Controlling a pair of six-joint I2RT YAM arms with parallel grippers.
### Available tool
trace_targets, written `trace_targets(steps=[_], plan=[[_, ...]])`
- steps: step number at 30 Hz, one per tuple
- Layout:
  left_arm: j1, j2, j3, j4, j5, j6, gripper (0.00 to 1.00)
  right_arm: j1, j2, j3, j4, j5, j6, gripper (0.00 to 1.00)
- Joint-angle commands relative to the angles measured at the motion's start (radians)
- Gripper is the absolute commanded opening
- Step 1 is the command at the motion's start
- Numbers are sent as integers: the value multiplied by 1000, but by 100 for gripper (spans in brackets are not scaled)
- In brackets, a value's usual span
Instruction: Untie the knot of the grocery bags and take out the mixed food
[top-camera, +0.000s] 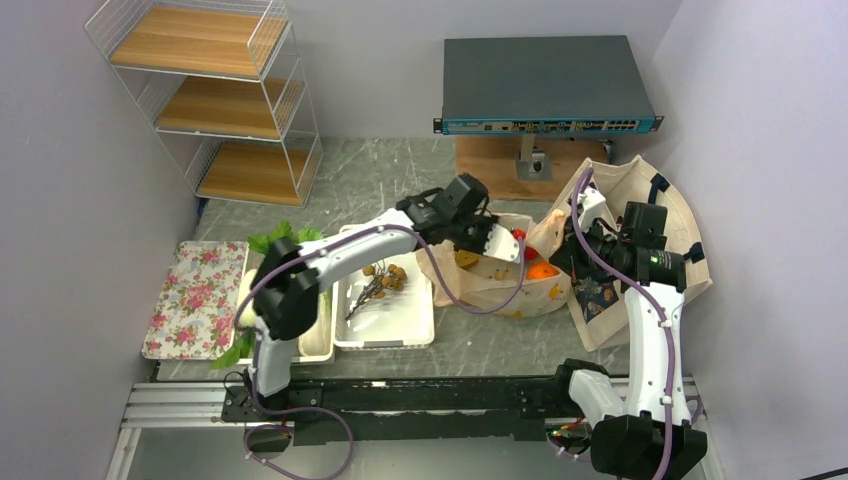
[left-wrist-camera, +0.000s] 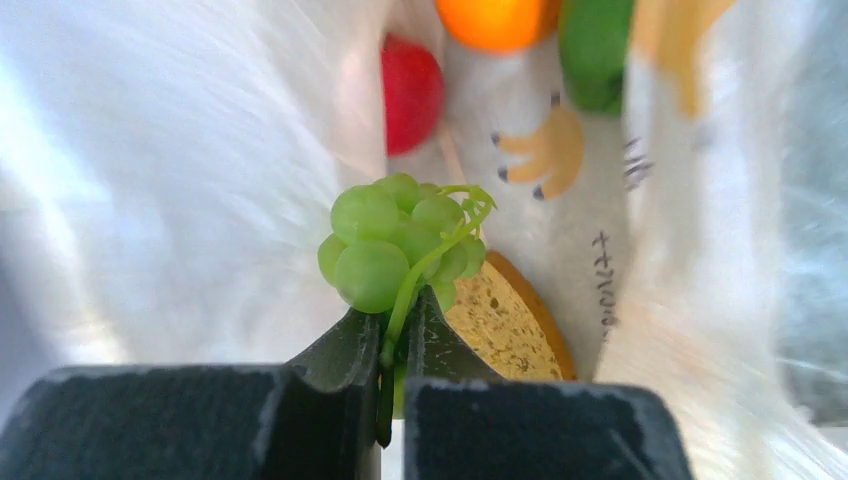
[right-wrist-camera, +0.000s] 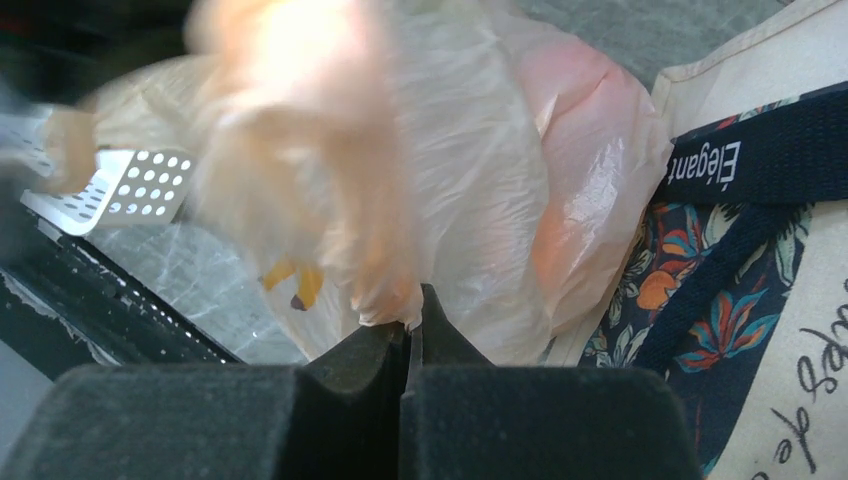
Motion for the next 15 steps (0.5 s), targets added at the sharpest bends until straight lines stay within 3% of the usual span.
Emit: trace_targets(steps=[1, 10, 15], plan=[[-11, -191, 30, 6, 205, -185, 0, 1, -15, -1, 94, -13, 44, 0], [7, -411, 67, 9, 368, -450, 0, 2, -48, -30, 171, -33, 83, 0], [196, -609, -78, 8, 354, -636, 0, 2, -90, -42, 195, -34, 74, 0]])
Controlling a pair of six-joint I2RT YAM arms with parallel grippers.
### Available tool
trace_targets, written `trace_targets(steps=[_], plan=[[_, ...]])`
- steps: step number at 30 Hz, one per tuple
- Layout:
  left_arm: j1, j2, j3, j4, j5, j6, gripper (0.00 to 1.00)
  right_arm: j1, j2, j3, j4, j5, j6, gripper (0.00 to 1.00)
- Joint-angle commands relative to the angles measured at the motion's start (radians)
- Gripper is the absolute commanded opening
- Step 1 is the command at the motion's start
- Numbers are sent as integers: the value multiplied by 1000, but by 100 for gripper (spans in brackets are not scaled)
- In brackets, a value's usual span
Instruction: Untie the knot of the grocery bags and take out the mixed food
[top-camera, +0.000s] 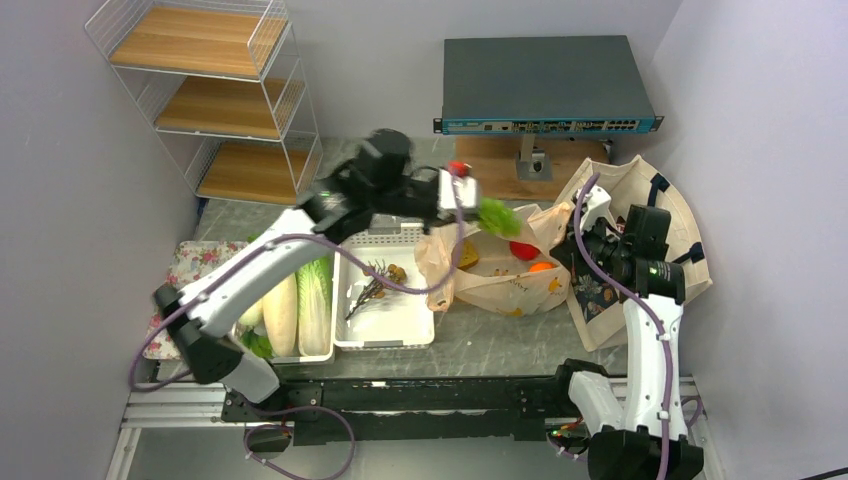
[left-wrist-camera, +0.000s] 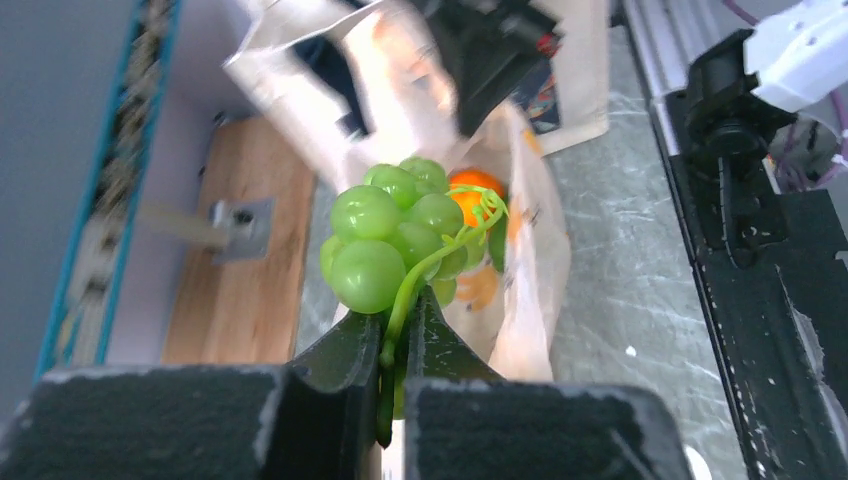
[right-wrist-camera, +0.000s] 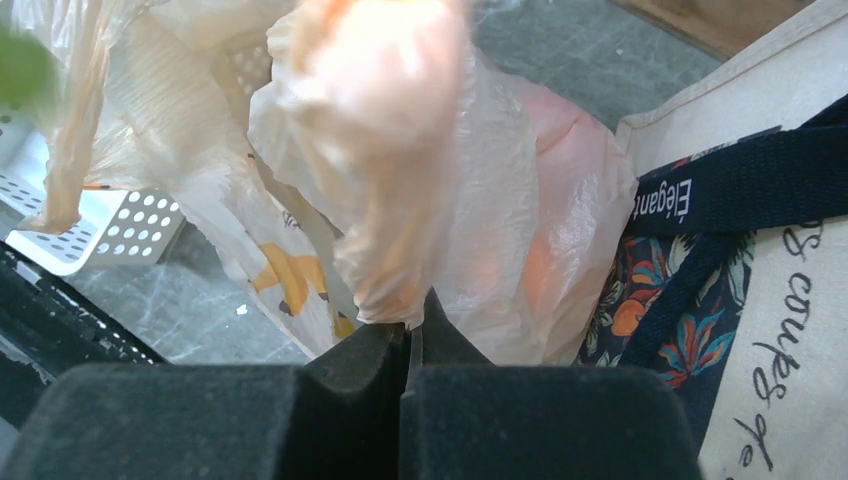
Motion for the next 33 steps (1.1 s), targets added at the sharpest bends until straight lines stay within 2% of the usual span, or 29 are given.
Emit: trace_targets(steps=[1, 6, 10, 14, 17, 23, 33], plan=[[211, -221, -135, -7, 29, -206, 0, 2, -47, -7, 73, -33, 5, 0], [396, -384, -391, -148, -68, -36, 0, 3, -63, -11, 74, -74, 0, 0], [411, -429, -588, -158, -150, 96, 0, 2, -50, -8, 66, -104, -5, 0], [411, -412, -699, -153, -196, 175, 1, 2, -47, 9, 16, -128, -61, 0], [402, -414, -743, -156, -159, 212, 7, 3, -61, 8, -5, -141, -94, 0], [398, -410, -775, -138, -170, 238, 1, 2, -78, 1, -55, -129, -140, 0], [403, -443, -654, -180, -111, 182, 0, 2, -79, 2, -58, -124, -129, 0]])
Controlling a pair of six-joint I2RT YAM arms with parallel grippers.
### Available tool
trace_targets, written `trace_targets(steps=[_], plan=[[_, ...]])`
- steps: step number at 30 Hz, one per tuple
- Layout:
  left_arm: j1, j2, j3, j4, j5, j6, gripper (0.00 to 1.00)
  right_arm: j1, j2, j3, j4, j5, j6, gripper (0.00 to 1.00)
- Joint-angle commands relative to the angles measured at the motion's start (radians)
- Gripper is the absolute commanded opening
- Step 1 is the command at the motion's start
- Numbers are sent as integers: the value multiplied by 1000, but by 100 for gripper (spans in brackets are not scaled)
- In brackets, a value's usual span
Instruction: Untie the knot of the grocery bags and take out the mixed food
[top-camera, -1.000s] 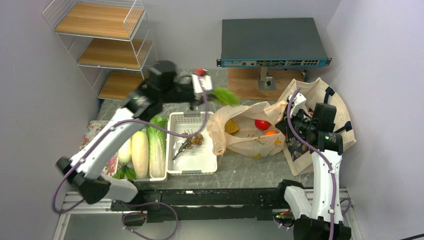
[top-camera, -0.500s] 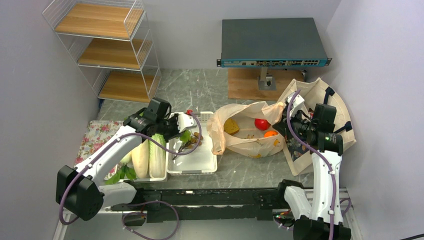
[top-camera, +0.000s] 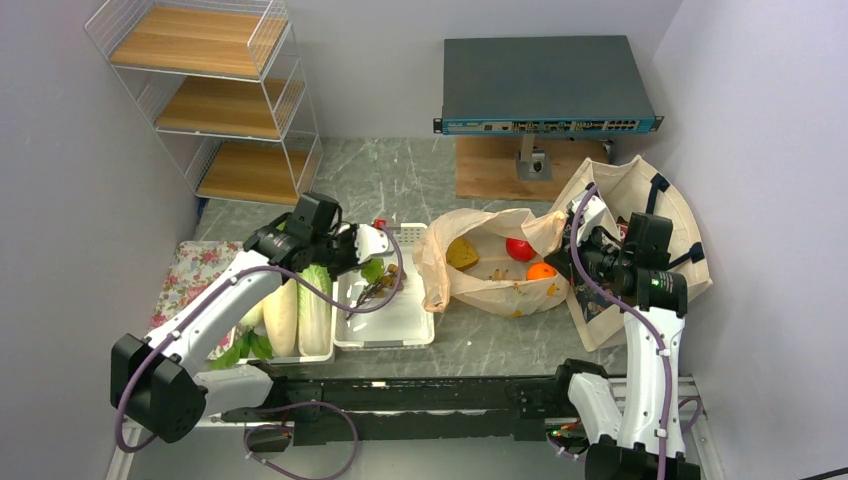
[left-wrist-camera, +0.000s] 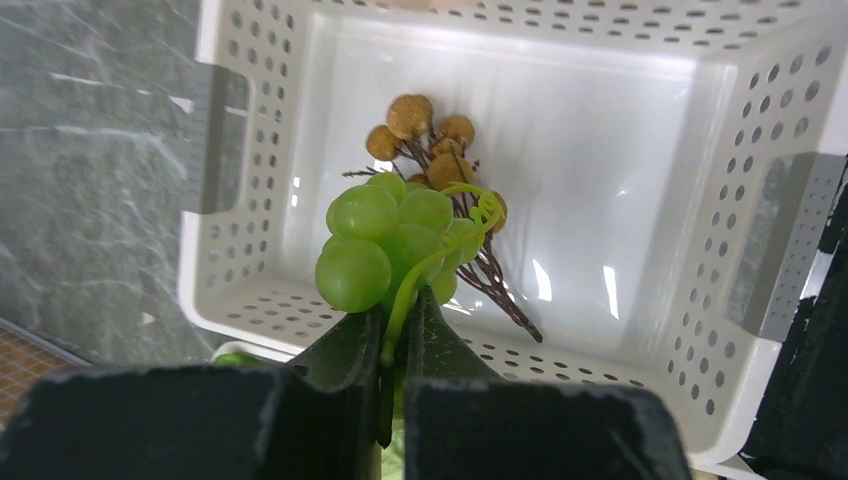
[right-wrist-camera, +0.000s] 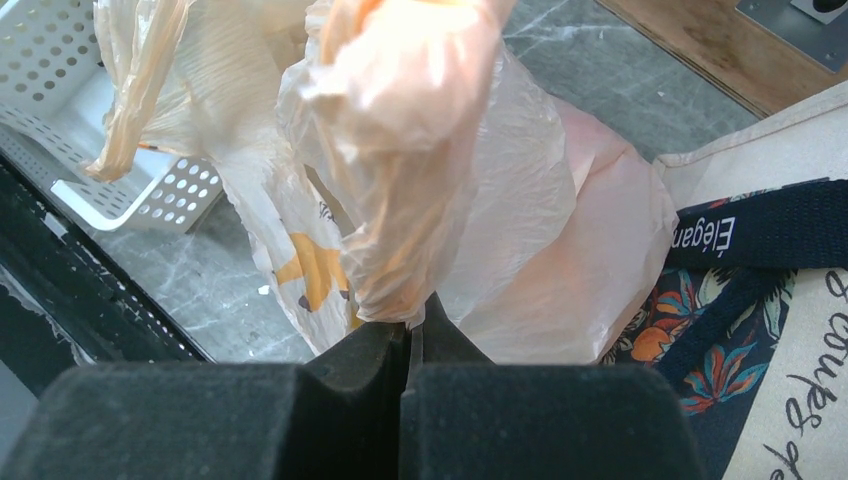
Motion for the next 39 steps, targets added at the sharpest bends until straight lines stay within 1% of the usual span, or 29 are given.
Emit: trace_targets(steps=[1, 4, 7, 8, 9, 10, 11, 12, 13, 15, 16, 17, 19, 21, 22, 24, 25, 26, 28, 30, 34, 37, 39], plan=[[2, -55, 101, 14, 58, -29, 0, 3, -3, 4, 7, -22, -22, 0], [7, -12, 120, 61, -14, -83, 0, 2, 0, -2, 17, -31, -17, 0], [13, 53, 156, 85, -62, -92, 1, 2, 12, 1, 26, -37, -13, 0], [13, 71, 155, 95, -75, -84, 6, 2, 15, 1, 31, -40, -9, 0], [8, 92, 149, 94, -81, -60, 21, 2, 18, 1, 37, -44, -5, 0], [-4, 111, 144, 67, -87, -14, 40, 2, 22, 3, 43, -46, 0, 0], [-23, 124, 147, 24, -89, 54, 54, 2, 26, 5, 45, -46, 5, 0], [-37, 128, 152, -19, -82, 104, 63, 2, 29, 8, 45, -44, 6, 0], [-46, 121, 161, -42, -60, 130, 69, 3, 31, 10, 42, -44, 7, 0], [-47, 97, 208, -50, 21, 111, 79, 2, 38, 13, 23, -47, -6, 0], [-51, 87, 244, -50, 69, 88, 82, 2, 41, 13, 10, -47, -16, 0], [-62, 83, 285, -46, 116, 58, 83, 2, 46, 14, 0, -47, -24, 0], [-117, 92, 375, -37, 180, 6, 81, 2, 53, 11, -16, -52, -36, 0], [-227, 109, 451, -10, 169, -7, 75, 2, 57, 1, -18, -48, -37, 0], [-285, 122, 481, 8, 152, 4, 70, 4, 60, -7, -13, -35, -34, 0], [-399, 167, 526, 55, 108, 31, 52, 4, 68, -20, -4, -20, -32, 0], [-449, 199, 543, 106, 82, 31, 43, 4, 72, -23, -3, -23, -30, 0], [-475, 240, 562, 125, 63, 29, 36, 4, 73, -25, 0, -29, -24, 0], [-504, 328, 613, 152, 49, 45, 24, 5, 75, -29, 9, -33, -6, 0], [-516, 410, 641, 181, 37, 65, 16, 5, 72, -32, 17, -34, 7, 0], [-529, 540, 648, 230, -6, 151, 8, 5, 61, -40, 30, -38, 40, 0], [-529, 618, 663, 214, -47, 174, 6, 6, 53, -46, 44, -45, 67, 0], [-529, 664, 656, 210, -111, 191, 6, 5, 52, -48, 54, -48, 79, 0]])
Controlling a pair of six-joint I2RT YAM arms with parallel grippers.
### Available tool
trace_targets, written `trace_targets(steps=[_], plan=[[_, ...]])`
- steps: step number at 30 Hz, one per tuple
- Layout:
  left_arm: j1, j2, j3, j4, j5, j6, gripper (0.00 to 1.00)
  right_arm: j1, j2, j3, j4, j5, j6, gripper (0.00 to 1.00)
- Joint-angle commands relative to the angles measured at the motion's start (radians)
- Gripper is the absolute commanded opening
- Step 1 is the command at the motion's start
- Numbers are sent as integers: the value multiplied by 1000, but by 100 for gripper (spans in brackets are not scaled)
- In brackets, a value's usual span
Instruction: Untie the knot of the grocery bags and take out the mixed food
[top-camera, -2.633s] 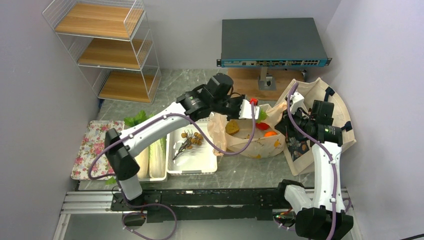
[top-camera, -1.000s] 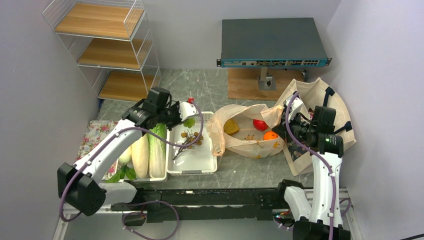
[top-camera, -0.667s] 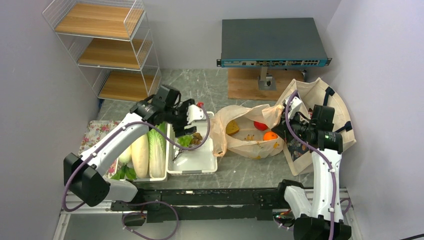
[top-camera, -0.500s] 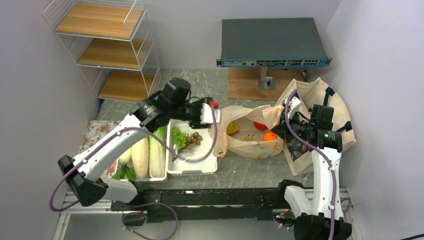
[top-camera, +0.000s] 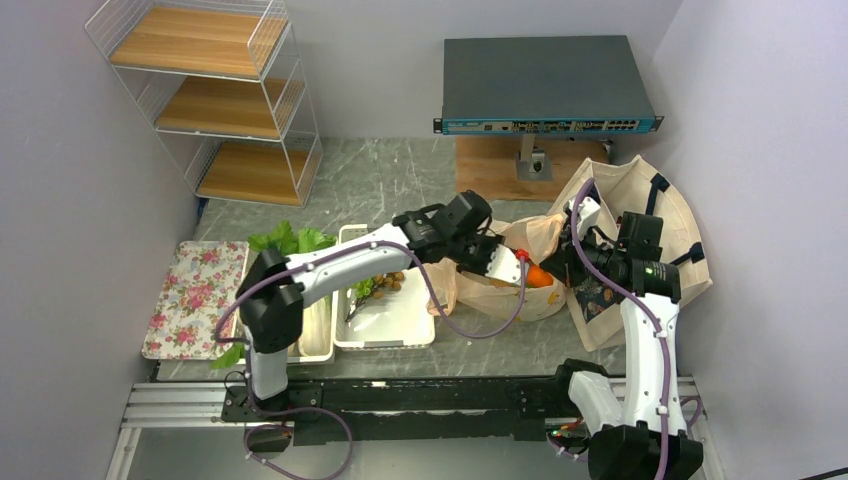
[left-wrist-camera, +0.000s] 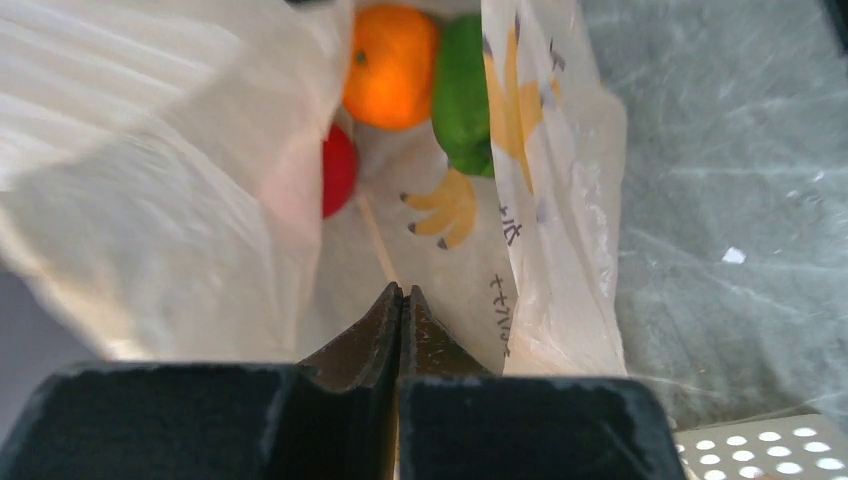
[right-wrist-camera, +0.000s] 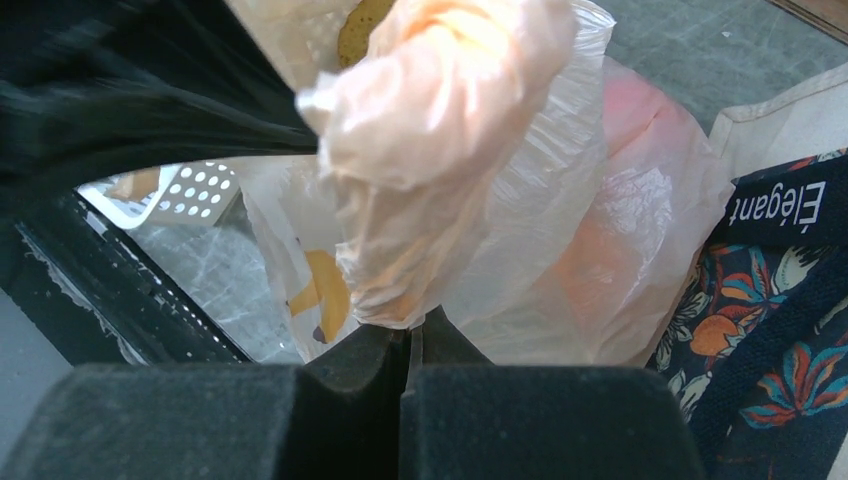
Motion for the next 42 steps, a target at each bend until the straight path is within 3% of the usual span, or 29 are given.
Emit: trace_targets(steps=[1, 4, 11, 15, 18, 20, 26, 33, 35, 40, 42], plan=[[-5, 61, 22, -9, -121, 70, 6, 6, -16, -3, 54, -43, 41, 0], [2, 133, 55, -134, -159, 104, 6, 5, -12, -4, 60, -42, 44, 0], [-59, 64, -114, -257, -76, 201, 15, 5, -8, -21, 88, -34, 58, 0], [-59, 91, -66, -319, -55, 167, 20, 7, -6, -29, 74, -33, 38, 0], [-34, 92, -27, -244, -76, 79, 42, 8, -5, -30, 54, -28, 11, 0], [-10, 92, -10, -148, -127, 14, 47, 9, -8, -34, 46, -24, 1, 0], [54, 177, 103, -111, -202, -38, 41, 14, -17, -49, 36, -10, -14, 0], [57, 280, 97, -97, -312, 14, 41, 15, -5, -44, 35, 3, -21, 0], [57, 306, 99, -88, -333, 17, 44, 15, 0, -42, 36, 7, -20, 0], [56, 357, 93, -57, -395, 16, 64, 14, 11, -38, 44, 10, -10, 0], [57, 380, 84, -45, -423, 27, 65, 15, 18, -35, 47, 12, -8, 0]])
